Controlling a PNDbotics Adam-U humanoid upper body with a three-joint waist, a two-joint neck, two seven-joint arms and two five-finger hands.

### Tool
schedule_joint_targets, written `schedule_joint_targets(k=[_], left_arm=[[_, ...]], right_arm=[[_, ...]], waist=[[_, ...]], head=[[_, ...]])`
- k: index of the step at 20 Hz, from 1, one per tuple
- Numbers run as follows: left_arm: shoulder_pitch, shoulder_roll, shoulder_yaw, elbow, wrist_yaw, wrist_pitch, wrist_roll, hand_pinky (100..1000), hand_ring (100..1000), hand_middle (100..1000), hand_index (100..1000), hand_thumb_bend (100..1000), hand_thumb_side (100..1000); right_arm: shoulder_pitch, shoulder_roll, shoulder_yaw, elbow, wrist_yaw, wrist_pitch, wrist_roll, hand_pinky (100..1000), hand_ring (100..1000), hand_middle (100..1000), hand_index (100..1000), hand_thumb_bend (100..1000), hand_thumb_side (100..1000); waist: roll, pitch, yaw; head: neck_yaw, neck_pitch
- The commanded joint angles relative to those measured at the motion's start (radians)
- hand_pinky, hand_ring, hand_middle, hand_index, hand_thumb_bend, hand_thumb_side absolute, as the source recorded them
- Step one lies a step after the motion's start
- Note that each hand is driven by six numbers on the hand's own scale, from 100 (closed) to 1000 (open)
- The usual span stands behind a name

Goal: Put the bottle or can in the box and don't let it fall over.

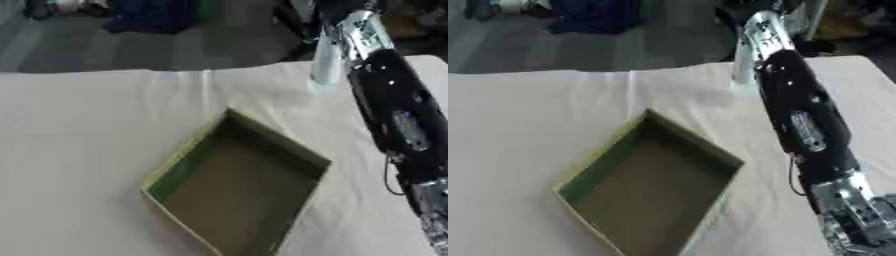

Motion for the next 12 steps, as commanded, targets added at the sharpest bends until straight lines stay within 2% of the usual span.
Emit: schedule_joint_targets(k=[1,2,3,7,12], left_arm=[[-0.002,0.036,0.006,-0.019,0.002,-0.002,0.0,1000,940,830,806,541,698],[-0.001,0.037,0.006,-0.019,0.002,-0.002,0.0,1000,940,830,806,546,701],[0.0,0.039,0.006,-0.019,0.002,-0.002,0.0,1000,940,830,806,542,698],[0.005,0.048,0.005,-0.017,0.002,-0.002,0.0,1000,938,829,806,544,695],[0.017,0.059,0.006,-0.012,0.002,-0.002,0.001,1000,938,830,806,545,694]], right_arm=[[-0.035,-0.035,0.007,-0.096,0.005,0.025,-0.005,100,100,100,957,267,1000],[-0.037,-0.035,0.01,-0.119,0.009,0.034,-0.01,100,100,100,958,310,945],[-0.04,-0.033,0.014,-0.142,0.009,0.044,-0.013,100,100,100,958,254,994],[-0.028,-0.041,0.038,-0.234,0.023,0.094,-0.023,100,100,100,963,231,984],[0.024,-0.037,0.074,-0.349,0.037,0.158,-0.026,100,100,100,969,198,981]], waist=[[-0.001,-0.032,-0.002],[-0.002,-0.035,-0.003],[-0.003,-0.04,-0.006],[-0.01,-0.062,-0.02],[-0.019,-0.091,-0.037]], head=[[0.02,0.017],[0.027,0.023],[0.035,0.028],[0.05,0.052],[0.063,0.08]])
